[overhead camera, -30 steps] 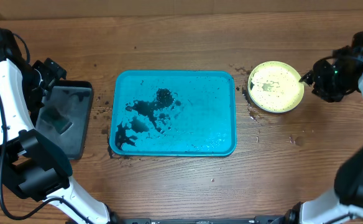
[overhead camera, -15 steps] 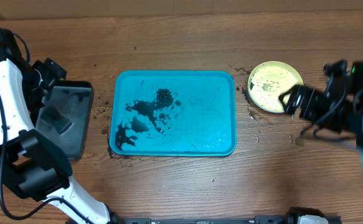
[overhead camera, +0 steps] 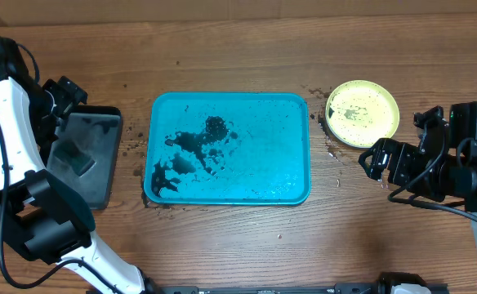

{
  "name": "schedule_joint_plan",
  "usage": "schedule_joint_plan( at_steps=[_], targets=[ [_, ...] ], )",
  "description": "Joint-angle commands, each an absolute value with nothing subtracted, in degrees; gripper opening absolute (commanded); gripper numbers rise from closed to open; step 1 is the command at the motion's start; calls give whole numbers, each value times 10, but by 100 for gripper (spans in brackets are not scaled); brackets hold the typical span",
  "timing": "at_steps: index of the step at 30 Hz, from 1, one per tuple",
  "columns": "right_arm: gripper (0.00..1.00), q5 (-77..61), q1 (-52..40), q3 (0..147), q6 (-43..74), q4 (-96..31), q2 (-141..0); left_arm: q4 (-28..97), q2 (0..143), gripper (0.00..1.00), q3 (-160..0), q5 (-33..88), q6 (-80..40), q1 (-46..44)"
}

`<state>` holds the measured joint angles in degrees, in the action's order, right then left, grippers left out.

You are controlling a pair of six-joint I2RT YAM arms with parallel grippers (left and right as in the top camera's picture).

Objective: Clean dirty plates on tray and stack at the side

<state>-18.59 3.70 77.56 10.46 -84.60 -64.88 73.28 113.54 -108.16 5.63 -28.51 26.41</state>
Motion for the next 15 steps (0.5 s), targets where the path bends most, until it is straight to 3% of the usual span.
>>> schedule_joint_plan(
  at_steps=[1, 9, 15],
  targets=[
    [100, -180, 34, 774, 104, -844, -647, 733, 1135, 100, -1087, 60, -283, 269],
    [100, -162, 35, 771, 100, -827, -644, 733, 1135, 100, -1087, 60, -283, 269],
    [100, -161, 35, 719, 85, -725, -570, 733, 1135, 100, -1087, 60, -283, 268]
  ],
)
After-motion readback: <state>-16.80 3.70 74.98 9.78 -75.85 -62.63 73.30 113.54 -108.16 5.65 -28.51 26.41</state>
